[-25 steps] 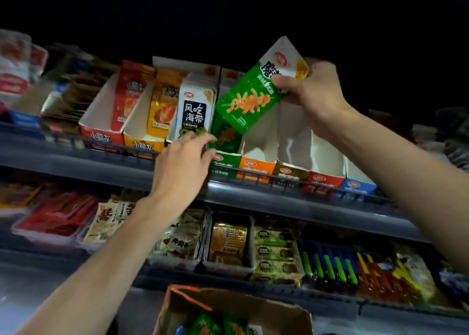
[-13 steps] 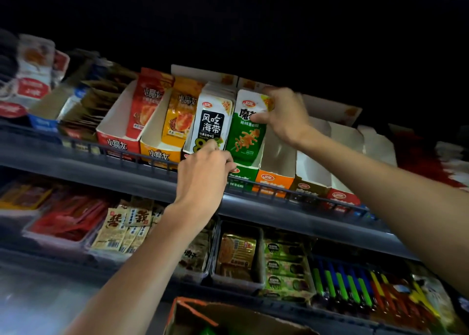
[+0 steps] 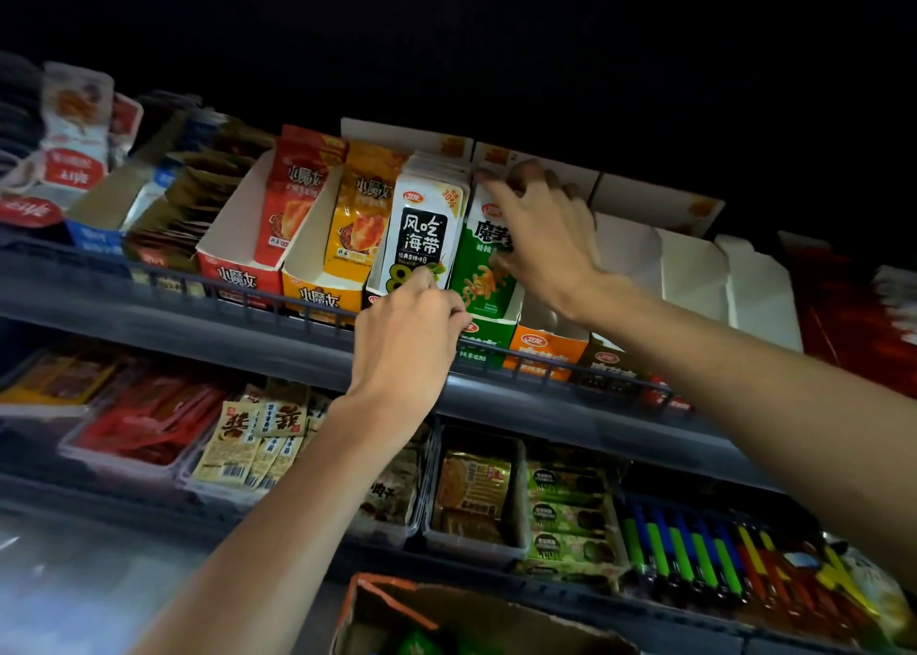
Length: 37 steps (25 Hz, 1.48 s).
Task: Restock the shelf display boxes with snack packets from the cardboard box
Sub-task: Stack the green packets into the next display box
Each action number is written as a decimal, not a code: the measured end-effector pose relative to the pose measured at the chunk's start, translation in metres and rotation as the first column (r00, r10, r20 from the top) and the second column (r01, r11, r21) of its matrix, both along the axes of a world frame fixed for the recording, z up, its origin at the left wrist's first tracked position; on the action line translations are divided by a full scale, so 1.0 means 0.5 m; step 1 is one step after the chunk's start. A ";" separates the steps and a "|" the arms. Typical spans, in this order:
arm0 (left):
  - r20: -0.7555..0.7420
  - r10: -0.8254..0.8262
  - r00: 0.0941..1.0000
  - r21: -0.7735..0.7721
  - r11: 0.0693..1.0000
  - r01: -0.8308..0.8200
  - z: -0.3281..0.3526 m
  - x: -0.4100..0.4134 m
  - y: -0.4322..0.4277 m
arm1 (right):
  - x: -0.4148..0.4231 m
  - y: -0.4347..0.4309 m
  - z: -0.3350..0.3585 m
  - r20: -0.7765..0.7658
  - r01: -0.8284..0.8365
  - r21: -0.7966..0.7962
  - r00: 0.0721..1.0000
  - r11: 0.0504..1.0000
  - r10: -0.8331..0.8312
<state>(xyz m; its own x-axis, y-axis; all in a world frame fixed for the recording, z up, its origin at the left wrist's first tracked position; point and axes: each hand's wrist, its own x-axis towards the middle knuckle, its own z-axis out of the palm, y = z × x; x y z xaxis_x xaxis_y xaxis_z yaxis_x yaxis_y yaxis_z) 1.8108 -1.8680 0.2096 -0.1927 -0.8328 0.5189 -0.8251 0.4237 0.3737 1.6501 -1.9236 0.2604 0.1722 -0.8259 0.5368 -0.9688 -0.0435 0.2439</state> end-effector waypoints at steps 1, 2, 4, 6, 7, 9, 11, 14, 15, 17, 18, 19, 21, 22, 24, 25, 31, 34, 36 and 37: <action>-0.002 0.000 1.000 -0.005 1.000 0.000 -0.001 0.001 0.000 | 0.002 0.001 -0.001 -0.018 0.015 0.008 1.000 1.000 -0.015; -0.001 0.002 1.000 -0.009 1.000 -0.002 -0.002 0.001 0.000 | 0.003 0.001 -0.002 -0.030 0.033 0.010 0.999 0.999 -0.032; 0.002 0.005 1.000 -0.013 1.000 -0.005 -0.001 0.001 0.000 | 0.006 0.000 -0.003 -0.027 0.061 0.013 0.998 0.998 -0.061; 0.001 0.005 1.000 -0.014 1.000 -0.005 -0.001 0.001 -0.001 | 0.010 -0.001 -0.004 -0.018 0.075 0.026 0.997 0.997 -0.074; 0.001 0.004 1.000 -0.015 1.000 -0.004 -0.001 0.001 -0.001 | 0.012 -0.001 -0.003 -0.022 0.079 0.032 0.997 0.996 -0.078; 0.001 0.000 1.000 -0.016 1.000 0.000 -0.002 0.002 0.000 | 0.013 0.000 -0.002 -0.034 0.082 0.038 0.996 0.996 -0.081; 0.007 -0.008 1.000 -0.017 1.000 0.009 -0.004 0.002 0.003 | 0.012 0.005 -0.002 -0.034 0.078 0.035 0.996 0.996 -0.076; 0.000 -0.022 1.000 -0.024 0.999 0.022 -0.006 0.003 0.007 | 0.010 0.023 0.000 0.001 0.046 -0.006 0.999 0.999 -0.046; -0.005 -0.030 1.000 -0.034 0.999 0.030 -0.007 0.003 0.010 | 0.009 0.033 0.002 0.021 0.025 -0.026 0.999 0.999 -0.024; -0.025 -0.051 0.998 -0.050 0.997 0.050 -0.010 0.005 0.021 | 0.005 0.065 -0.002 0.072 -0.047 -0.083 0.996 0.995 0.053; -0.044 -0.061 0.997 -0.049 0.997 0.058 -0.010 0.008 0.029 | 0.003 0.086 -0.005 0.105 -0.096 -0.117 0.989 0.989 0.108; -0.066 -0.071 0.995 -0.038 0.997 0.069 -0.009 0.012 0.037 | 0.000 0.109 -0.009 0.149 -0.146 -0.144 0.975 0.979 0.167; -0.109 -0.100 0.989 0.005 0.995 0.101 -0.016 0.021 0.054 | -0.011 0.168 -0.029 0.287 -0.257 -0.128 0.915 0.958 0.284; -0.120 -0.125 0.985 0.027 0.991 0.129 -0.021 0.025 0.061 | -0.018 0.202 -0.045 0.357 -0.323 -0.082 0.874 0.943 0.331; -0.082 -0.213 0.974 0.102 0.970 0.221 -0.042 0.033 0.079 | -0.038 0.275 -0.106 0.439 -0.428 0.049 0.821 0.903 0.365; -0.021 -0.270 0.963 0.168 0.948 0.270 -0.057 0.038 0.089 | -0.047 0.312 -0.148 0.477 -0.450 0.116 0.807 0.885 0.348; 0.318 -0.531 0.785 0.685 0.701 0.197 -0.254 0.073 0.141 | -0.099 0.484 -0.511 0.472 -0.371 0.870 0.818 0.324 -0.330; 0.413 -0.504 0.759 0.756 0.654 0.023 -0.359 0.088 0.174 | -0.137 0.509 -0.695 0.272 -0.267 0.960 0.828 0.083 -0.491; 0.449 -0.465 0.763 0.798 0.594 -0.108 -0.424 0.097 0.186 | -0.151 0.507 -0.780 0.197 -0.164 0.980 0.829 0.109 -0.523; 0.449 -0.452 0.771 0.820 0.551 -0.155 -0.458 0.102 0.187 | -0.155 0.503 -0.816 0.164 -0.116 0.986 0.842 0.124 -0.515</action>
